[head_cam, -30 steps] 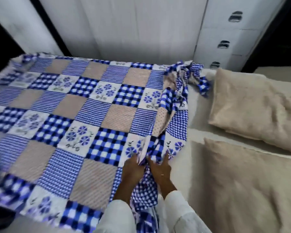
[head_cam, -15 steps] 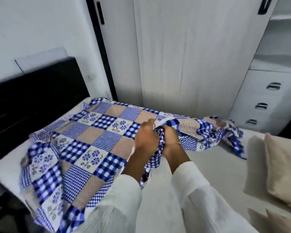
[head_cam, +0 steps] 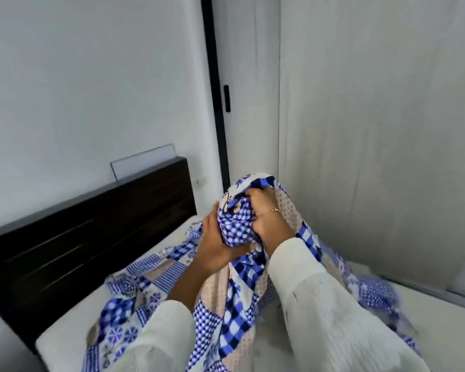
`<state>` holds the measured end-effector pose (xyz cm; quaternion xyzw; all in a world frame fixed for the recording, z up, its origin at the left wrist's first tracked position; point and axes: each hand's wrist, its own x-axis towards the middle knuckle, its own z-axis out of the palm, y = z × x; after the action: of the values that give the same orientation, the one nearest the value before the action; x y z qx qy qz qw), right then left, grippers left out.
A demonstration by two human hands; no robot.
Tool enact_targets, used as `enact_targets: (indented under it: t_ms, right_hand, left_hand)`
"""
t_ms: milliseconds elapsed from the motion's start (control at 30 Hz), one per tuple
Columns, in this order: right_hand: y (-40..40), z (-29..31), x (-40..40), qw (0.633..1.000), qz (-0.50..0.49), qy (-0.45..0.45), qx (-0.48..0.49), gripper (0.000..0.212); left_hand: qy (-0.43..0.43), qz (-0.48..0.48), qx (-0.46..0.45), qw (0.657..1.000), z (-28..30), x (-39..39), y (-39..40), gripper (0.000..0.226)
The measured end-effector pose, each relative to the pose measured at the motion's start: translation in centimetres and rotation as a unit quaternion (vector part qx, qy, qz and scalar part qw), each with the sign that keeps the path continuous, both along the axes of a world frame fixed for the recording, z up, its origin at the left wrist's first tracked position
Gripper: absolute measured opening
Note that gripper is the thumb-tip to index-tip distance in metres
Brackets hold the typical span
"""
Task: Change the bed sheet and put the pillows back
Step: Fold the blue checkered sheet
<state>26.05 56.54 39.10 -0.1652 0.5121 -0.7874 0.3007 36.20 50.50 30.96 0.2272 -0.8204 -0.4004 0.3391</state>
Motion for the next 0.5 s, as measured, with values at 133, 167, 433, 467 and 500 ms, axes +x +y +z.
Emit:
enact_targets:
  t_ms: [133, 167, 433, 467, 500]
  right_hand:
    - [-5.5, 5.2, 0.4, 0.997, 0.043, 0.041, -0.045, 0.024]
    - [-6.4, 6.7, 0.3, 0.996, 0.046, 0.054, -0.057, 0.023]
    - [-9.1, 17.8, -0.2, 0.964, -0.009, 0.151, -0.217, 0.029]
    - [-8.6, 18.8, -0.5, 0.956, -0.019, 0.132, -0.262, 0.03]
    - [-7.8, 19.7, -0.9, 0.947, -0.035, 0.119, -0.295, 0.029]
  left_hand:
    - [-0.058, 0.071, -0.05, 0.995, 0.1, -0.4, -6.9, 0.13]
    - [-0.069, 0.077, -0.025, 0.994, 0.5, -0.5, -8.1, 0.127]
    - [0.007, 0.169, -0.005, 0.986, 11.4, -2.7, -17.2, 0.045]
    - [0.052, 0.163, -0.02, 0.985, 14.1, -3.4, -17.8, 0.037]
    - [0.103, 0.148, -0.022, 0.983, 16.8, -4.1, -17.8, 0.033]
